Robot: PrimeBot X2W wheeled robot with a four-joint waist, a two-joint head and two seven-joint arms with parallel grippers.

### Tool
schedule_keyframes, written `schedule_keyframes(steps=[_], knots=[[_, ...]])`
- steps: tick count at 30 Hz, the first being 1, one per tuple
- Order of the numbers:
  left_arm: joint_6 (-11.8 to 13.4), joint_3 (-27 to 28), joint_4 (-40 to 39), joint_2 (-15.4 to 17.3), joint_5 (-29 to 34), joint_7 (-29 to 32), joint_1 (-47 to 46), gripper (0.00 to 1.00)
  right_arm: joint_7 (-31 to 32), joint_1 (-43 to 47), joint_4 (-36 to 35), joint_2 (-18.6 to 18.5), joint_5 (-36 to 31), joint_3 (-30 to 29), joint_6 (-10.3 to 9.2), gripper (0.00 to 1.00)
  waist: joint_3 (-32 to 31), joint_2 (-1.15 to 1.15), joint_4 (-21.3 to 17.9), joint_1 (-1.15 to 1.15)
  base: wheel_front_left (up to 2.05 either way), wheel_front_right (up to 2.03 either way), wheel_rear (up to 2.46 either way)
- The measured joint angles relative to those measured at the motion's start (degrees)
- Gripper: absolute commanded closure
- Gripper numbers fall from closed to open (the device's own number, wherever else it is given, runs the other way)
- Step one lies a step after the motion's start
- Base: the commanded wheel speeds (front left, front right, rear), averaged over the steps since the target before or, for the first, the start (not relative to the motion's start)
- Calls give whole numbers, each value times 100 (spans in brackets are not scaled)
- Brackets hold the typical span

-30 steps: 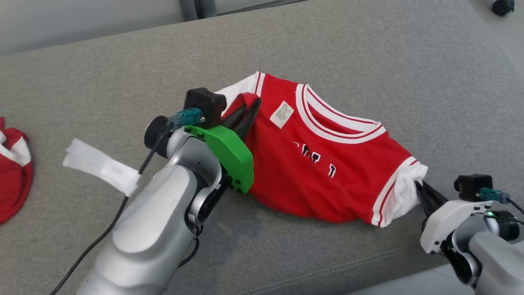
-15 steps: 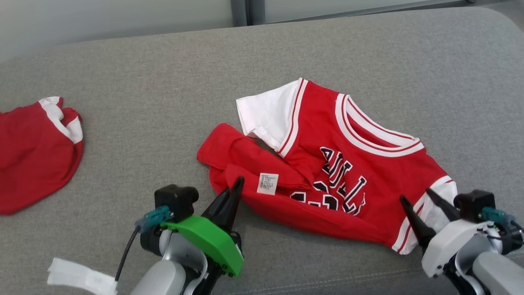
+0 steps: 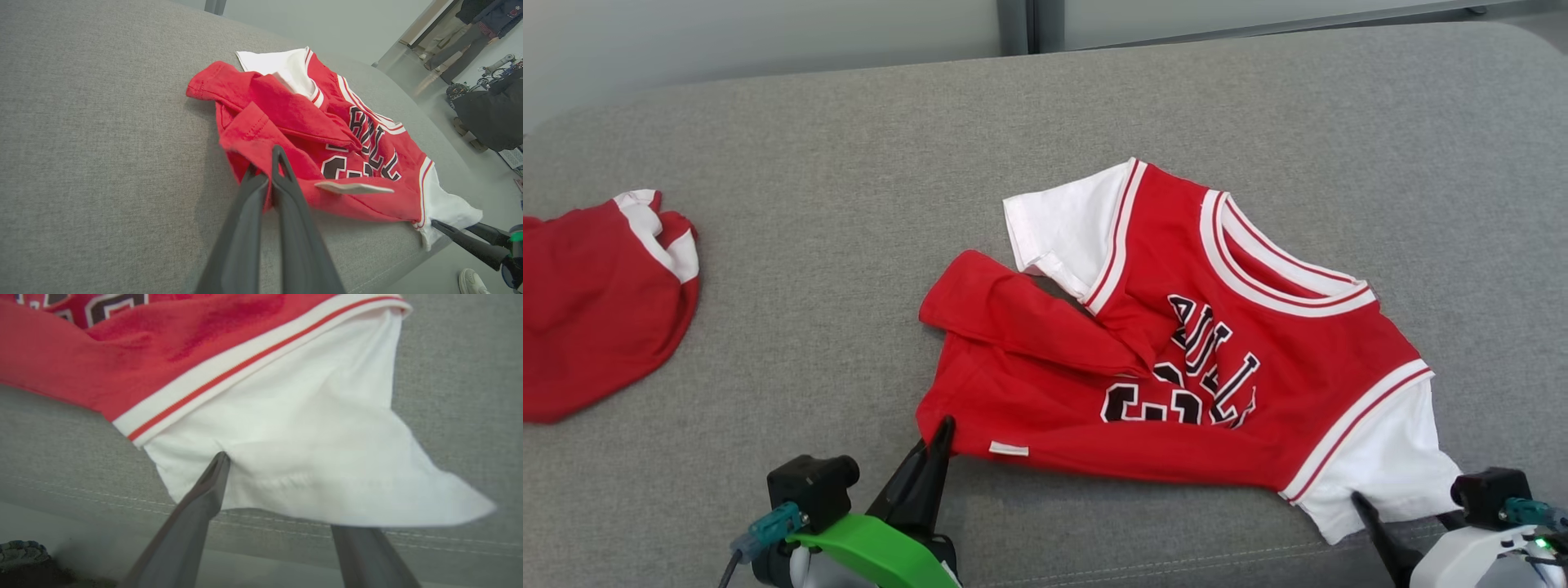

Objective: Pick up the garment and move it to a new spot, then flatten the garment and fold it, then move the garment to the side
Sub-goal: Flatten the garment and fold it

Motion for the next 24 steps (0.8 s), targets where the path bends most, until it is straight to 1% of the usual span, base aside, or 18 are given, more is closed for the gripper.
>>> schedule_keyframes(steps=[4, 7, 10, 13, 17, 19, 24], knots=[[7, -18, -112, 62, 11, -15, 59, 100, 26, 21, -393, -191, 14, -275, -2, 0, 17, 0, -99, 0, 0, 0, 0], [7, -34, -190, 102, 29, -14, 64, 100, 112, 104, -713, -420, 22, -426, -5, 0, 28, 0, -151, 0, 0, 0, 0], [8, -10, -224, 142, 29, -16, 132, 100, 381, 325, -935, -631, 132, -480, -5, 0, 19, 0, -182, 0, 0, 0, 0], [48, -10, -276, 165, 29, -20, 231, 100, 545, 651, -1037, -759, 271, -638, -5, 0, 15, 0, -208, 0, 0, 0, 0], [49, -7, -343, 167, 29, -19, 264, 100, 578, 805, -1115, -1004, 293, -1122, -5, 0, 15, 0, -217, 0, 0, 0, 0], [49, -16, -380, 167, 29, -13, 267, 100, 580, 836, -1180, -1047, 366, -1335, -5, 0, 27, 0, -205, 0, 0, 0, 0], [49, -48, -405, 170, 29, -1, 285, 100, 691, 923, -1215, -1013, 520, -1586, -5, 0, 31, 0, -149, 0, 0, 0, 0]])
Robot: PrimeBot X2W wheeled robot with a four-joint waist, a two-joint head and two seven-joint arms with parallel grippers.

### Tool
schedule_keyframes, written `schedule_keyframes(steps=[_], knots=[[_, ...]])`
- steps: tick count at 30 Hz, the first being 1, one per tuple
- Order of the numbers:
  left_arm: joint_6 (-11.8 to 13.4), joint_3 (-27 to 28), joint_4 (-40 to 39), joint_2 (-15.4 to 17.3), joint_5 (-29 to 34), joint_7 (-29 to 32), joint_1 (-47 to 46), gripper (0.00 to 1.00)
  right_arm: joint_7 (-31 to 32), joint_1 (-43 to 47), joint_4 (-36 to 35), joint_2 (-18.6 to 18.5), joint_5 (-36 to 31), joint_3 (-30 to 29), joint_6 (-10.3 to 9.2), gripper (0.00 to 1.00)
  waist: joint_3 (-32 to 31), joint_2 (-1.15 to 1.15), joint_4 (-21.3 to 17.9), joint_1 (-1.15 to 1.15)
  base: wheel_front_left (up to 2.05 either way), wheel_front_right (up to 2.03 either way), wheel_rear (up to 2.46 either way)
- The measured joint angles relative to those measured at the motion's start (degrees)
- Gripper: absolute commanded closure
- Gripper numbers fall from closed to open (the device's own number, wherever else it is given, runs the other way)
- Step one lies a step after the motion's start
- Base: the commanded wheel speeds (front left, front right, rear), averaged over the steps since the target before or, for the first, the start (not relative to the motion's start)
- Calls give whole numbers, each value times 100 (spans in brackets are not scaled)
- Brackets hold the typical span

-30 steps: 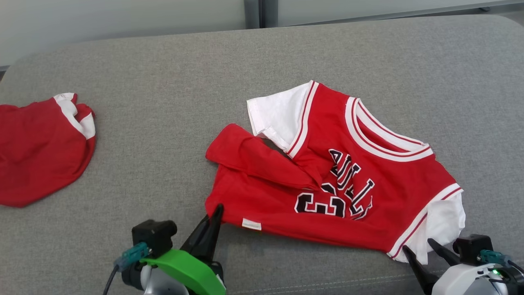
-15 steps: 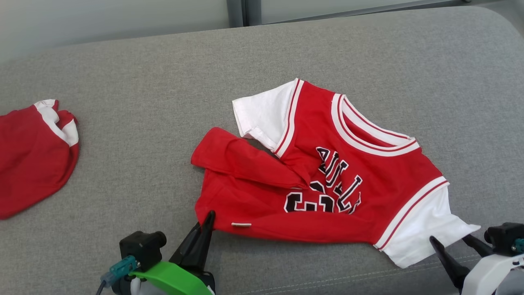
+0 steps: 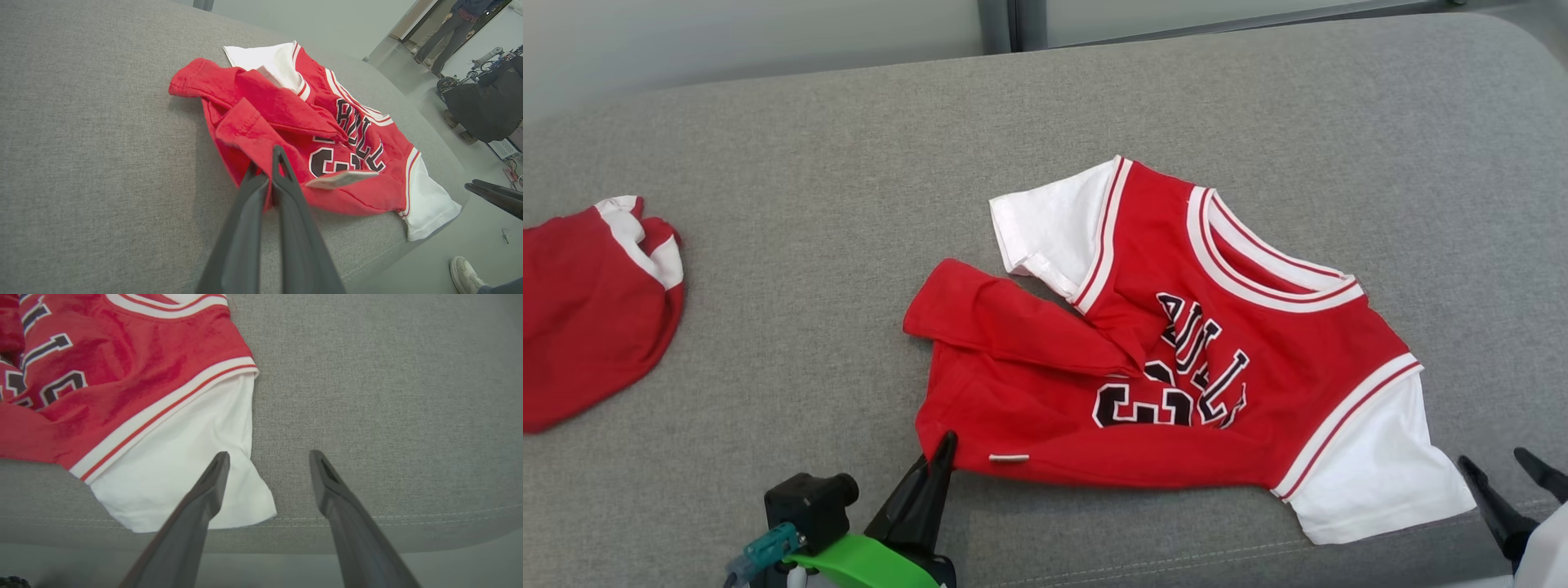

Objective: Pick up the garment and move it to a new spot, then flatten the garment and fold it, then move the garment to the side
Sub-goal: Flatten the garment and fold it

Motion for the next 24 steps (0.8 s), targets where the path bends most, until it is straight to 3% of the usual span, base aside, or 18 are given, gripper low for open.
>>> schedule_keyframes(steps=[13, 24], knots=[[5, 42, -118, -7, 42, 37, 11, 100, 433, 380, 62, 365, 247, 108, 0, 0, 30, 0, 283, 0, 0, 0, 0], [8, 87, -188, 1, 58, 51, 29, 100, 637, 269, 201, 559, 182, 129, 0, 0, 90, 0, 255, 0, 0, 0, 0]])
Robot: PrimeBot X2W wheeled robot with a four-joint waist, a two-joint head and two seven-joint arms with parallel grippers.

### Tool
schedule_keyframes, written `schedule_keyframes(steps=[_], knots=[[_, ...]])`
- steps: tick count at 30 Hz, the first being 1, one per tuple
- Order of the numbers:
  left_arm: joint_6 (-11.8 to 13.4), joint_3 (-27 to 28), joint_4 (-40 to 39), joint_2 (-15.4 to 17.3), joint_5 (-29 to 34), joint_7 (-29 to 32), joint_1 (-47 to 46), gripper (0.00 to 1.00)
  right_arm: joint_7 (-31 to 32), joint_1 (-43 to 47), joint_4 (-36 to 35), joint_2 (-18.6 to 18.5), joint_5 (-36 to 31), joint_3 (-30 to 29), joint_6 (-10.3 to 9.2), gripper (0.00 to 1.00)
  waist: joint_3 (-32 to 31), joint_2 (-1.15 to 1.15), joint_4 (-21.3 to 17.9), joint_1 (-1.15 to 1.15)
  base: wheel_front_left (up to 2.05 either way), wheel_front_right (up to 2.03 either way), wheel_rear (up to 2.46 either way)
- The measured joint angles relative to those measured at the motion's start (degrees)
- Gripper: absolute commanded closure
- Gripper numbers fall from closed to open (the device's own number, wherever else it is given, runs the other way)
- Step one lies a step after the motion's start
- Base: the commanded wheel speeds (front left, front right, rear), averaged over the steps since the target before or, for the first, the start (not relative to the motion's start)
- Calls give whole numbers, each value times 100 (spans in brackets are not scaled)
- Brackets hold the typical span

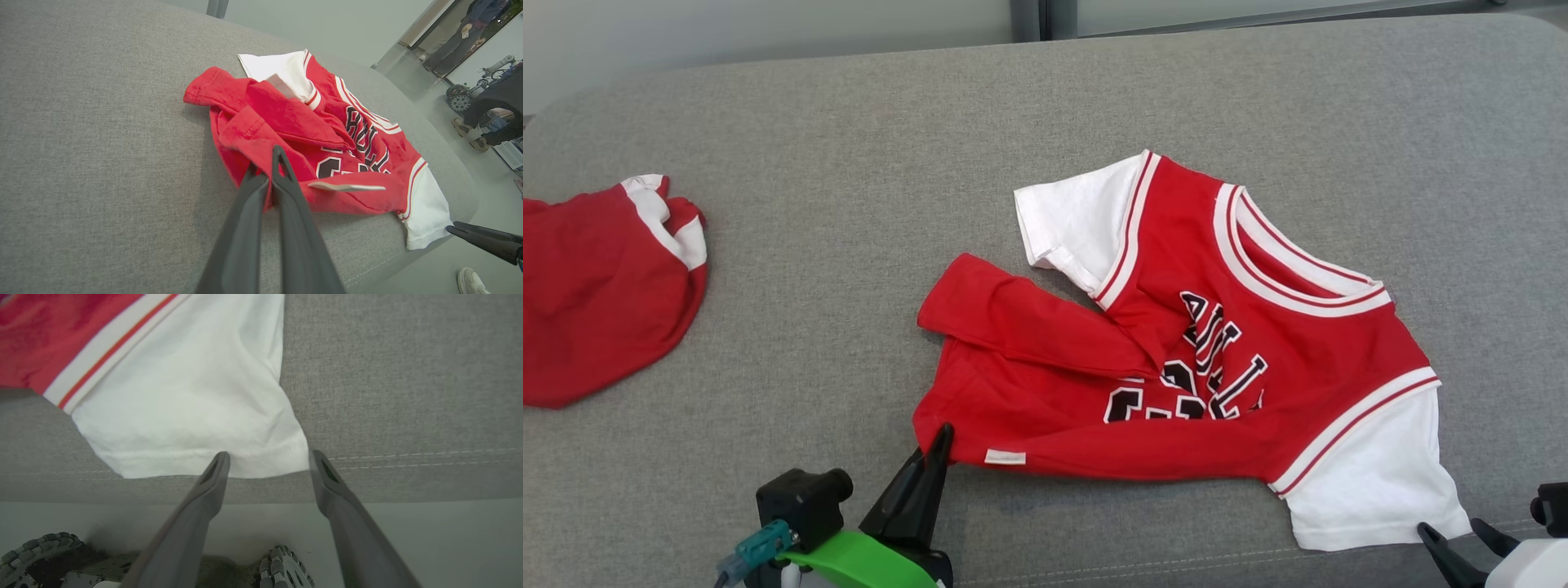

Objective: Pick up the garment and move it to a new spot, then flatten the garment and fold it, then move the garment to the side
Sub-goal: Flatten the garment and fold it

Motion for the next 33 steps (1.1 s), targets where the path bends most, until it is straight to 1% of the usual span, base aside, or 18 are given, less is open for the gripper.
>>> schedule_keyframes(steps=[1, 3, 6, 9, 10, 11, 13, 16, 19, 22, 23, 26, 27, 28, 29, 30, 31, 33], knots=[[0, 2, -9, 2, 3, 23, 0, 100, 0, -15, 19, 24, -4, 2, 0, 8, 2, 0, -3, 0, 0, 0, 0], [1, 5, -16, 8, 23, 40, 0, 100, 21, -47, 62, 60, -43, 4, 0, 14, 3, 0, -10, 0, 0, 0, 0], [45, 29, -19, 19, 25, 41, 1, 100, 51, -160, 144, 145, -52, 18, 0, 14, -16, 0, -29, 0, 0, 0, 0], [48, 32, -42, 27, 33, 88, 1, 100, 55, -225, 229, 189, -60, 16, 0, 26, -20, 0, -45, 0, 0, 0, 0], [48, 32, -48, 27, 33, 89, 1, 100, 57, -248, 266, 203, -70, 16, 0, 27, -20, 0, -48, 0, 0, 0, 0], [48, 33, -51, 27, 33, 89, 1, 100, 75, -263, 290, 220, -71, 18, 0, 26, -22, 0, -52, 0, 0, 0, 0], [48, 36, -52, 30, 34, 97, 1, 100, 104, -293, 356, 269, -70, 20, 0, 18, -23, 0, -57, 0, 0, 0, 0], [49, 45, -68, 31, 40, 111, 1, 100, 110, -352, 469, 320, -71, 40, 0, 18, -25, 0, -62, 0, 0, 0, 0], [51, 51, -85, 32, 40, 141, 1, 100, 157, -409, 566, 334, -76, 42, 0, 14, -24, 0, -67, 0, 0, 0, 0], [51, 59, -102, 36, 41, 149, 1, 100, 159, -503, 661, 357, -94, 57, 0, 16, -18, 0, -76, 0, 0, 0, 0], [51, 68, -107, 37, 41, 152, 2, 100, 170, -540, 697, 366, -94, 60, 0, 20, -16, 0, -82, 0, 0, 0, 0], [51, 90, -155, 62, 81, 198, 5, 100, 253, -689, 811, 416, -94, 100, 0, 22, 31, 0, -107, 0, 0, 0, 0], [51, 90, -158, 69, 93, 199, 5, 100, 277, -730, 845, 443, -94, 112, 1, 29, 47, 0, -114, 0, 0, 0, 0], [51, 88, -167, 76, 93, 214, 5, 100, 277, -758, 875, 465, -94, 115, 1, 34, 64, 0, -120, 0, 0, 0, 0], [51, 82, -174, 90, 98, 254, 4, 100, 277, -781, 909, 489, -92, 114, 1, 49, 81, 0, -123, 0, 0, 0, 0], [51, 82, -177, 99, 102, 267, 4, 100, 278, -806, 938, 510, -92, 118, 7, 55, 98, 0, -124, 0, 0, 0, 0], [52, 80, -182, 109, 103, 276, 4, 100, 278, -828, 966, 530, -86, 116, 8, 58, 116, 0, -123, 0, 0, 0, 0], [52, 79, -182, 120, 120, 293, 4, 100, 276, -845, 1004, 579, -73, 119, 21, 77, 141, 0, -113, 0, 0, 0, 0]])
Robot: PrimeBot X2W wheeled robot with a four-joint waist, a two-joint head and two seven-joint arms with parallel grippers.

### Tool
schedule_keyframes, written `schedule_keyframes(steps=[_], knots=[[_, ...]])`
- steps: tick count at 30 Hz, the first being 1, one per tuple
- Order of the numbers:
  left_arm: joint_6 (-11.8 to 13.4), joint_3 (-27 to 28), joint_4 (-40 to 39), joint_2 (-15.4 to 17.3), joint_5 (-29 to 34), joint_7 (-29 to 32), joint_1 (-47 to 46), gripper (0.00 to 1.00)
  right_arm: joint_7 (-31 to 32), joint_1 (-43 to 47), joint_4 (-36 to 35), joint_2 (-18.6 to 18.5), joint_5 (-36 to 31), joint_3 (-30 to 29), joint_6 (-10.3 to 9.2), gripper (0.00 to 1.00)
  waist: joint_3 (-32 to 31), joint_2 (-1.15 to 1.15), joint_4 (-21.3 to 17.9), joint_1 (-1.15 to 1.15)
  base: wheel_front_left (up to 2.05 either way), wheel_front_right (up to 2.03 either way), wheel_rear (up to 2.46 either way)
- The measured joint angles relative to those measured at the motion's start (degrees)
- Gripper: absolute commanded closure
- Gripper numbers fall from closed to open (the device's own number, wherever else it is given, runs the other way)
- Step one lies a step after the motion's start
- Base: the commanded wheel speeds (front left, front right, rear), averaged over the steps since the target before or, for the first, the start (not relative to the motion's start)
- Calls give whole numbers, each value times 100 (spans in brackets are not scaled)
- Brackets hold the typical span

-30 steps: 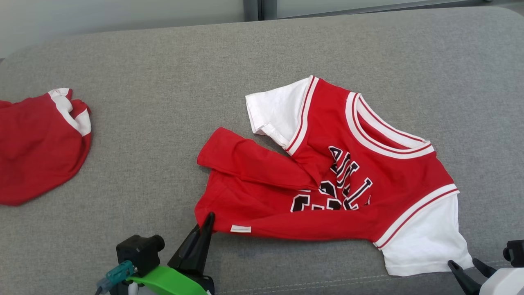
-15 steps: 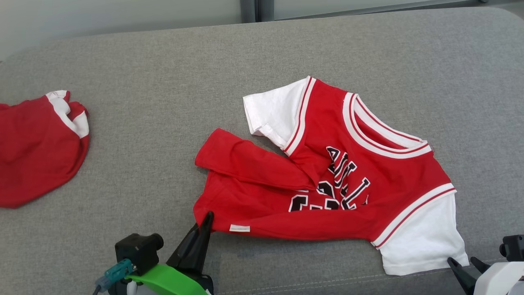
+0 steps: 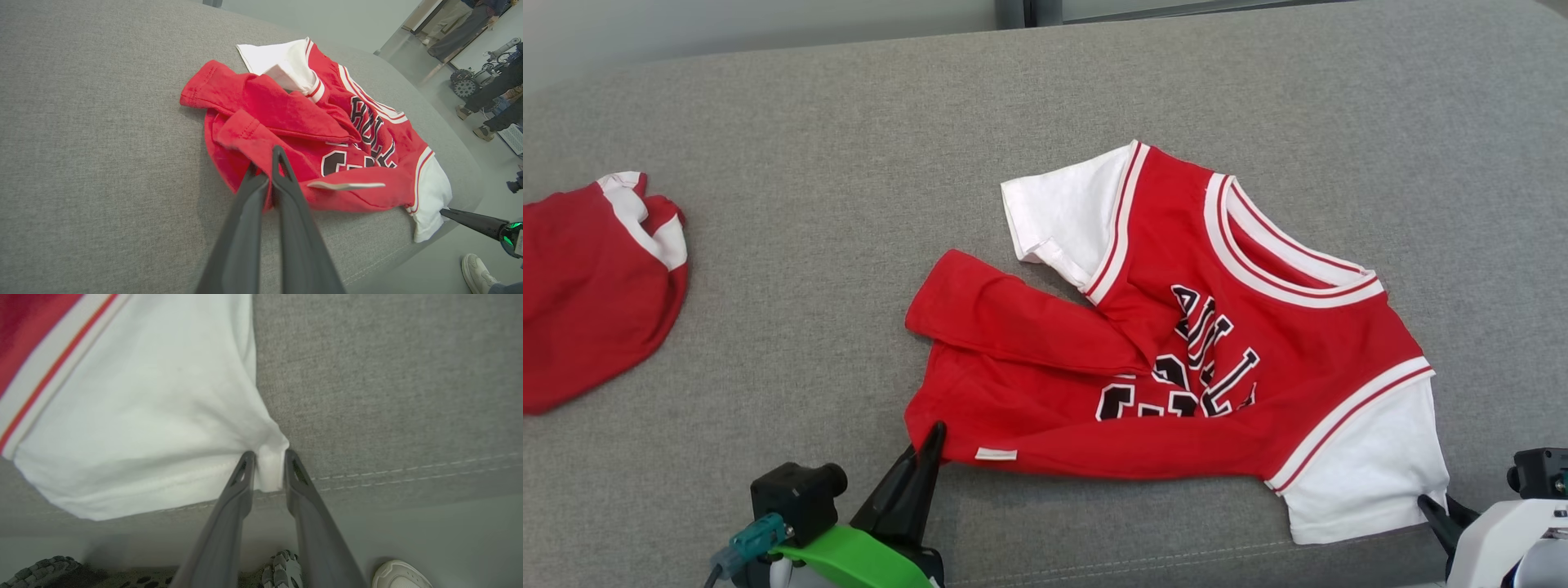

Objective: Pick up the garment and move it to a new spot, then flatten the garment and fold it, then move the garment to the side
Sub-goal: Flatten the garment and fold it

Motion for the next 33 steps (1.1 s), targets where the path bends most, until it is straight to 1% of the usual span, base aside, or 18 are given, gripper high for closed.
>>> schedule_keyframes(steps=[2, 3, 6, 8, 12, 14, 17, 18, 23, 27, 32, 33], knots=[[0, 8, 0, 8, 16, 7, 0, 100, 0, -29, 37, 44, 12, 15, 55, 98, 5, 0, 7, 0, 0, 0, 0], [0, 13, 0, 9, 16, 12, 0, 100, -1, -51, 41, 63, 14, 34, 87, 100, 3, 0, 9, 0, 0, 0, 0], [0, 45, 16, 10, 16, 29, 0, 100, -27, -80, 45, 59, 19, 48, 192, 100, -21, 0, 11, 0, 0, 0, 0], [0, 92, 41, 11, 15, 32, 0, 100, -81, -81, -27, 109, 156, -38, 293, 100, -68, 0, 8, 0, 0, 0, 0], [0, 323, 8, 55, -2, 30, 1, 100, -343, -434, -876, 443, 700, -341, 770, 100, -183, 0, -33, 0, 0, 0, 0], [16, 434, -51, 80, -91, 31, 1, 100, -442, -660, -1356, 465, 950, -544, 991, 100, -243, 0, -74, 0, 0, 0, 0], [16, 566, -208, 168, -103, 78, -1, 100, -534, -848, -2009, 401, 1288, -835, 1262, 100, -331, 0, -155, 0, 0, 0, 0], [16, 619, -270, 230, -108, 101, -3, 100, -534, -887, -2208, 354, 1373, -894, 1299, 100, -364, 0, -184, 0, 0, 0, 0], [2, 861, -782, 454, -313, 301, -153, 100, -531, -920, -3081, 71, 1836, -1172, 1315, 100, -544, 0, -294, 0, 0, 0, 0], [-12, 1154, -1514, 523, -896, 600, -230, 100, -703, -918, -4069, -83, 2157, -1596, 1350, 100, -673, 0, -348, 0, 0, 0, 0], [-12, 1563, -2648, 916, -1252, 1016, -351, 100, -837, -917, -5204, -357, 2504, -2170, 1350, 100, -688, 0, -456, 0, 0, 0, 0], [-12, 1563, -2648, 916, -1252, 1016, -351, 100, -837, -917, -5204, -357, 2504, -2170, 1350, 100, -688, 0, -456, 0, 0, 0, 0]])
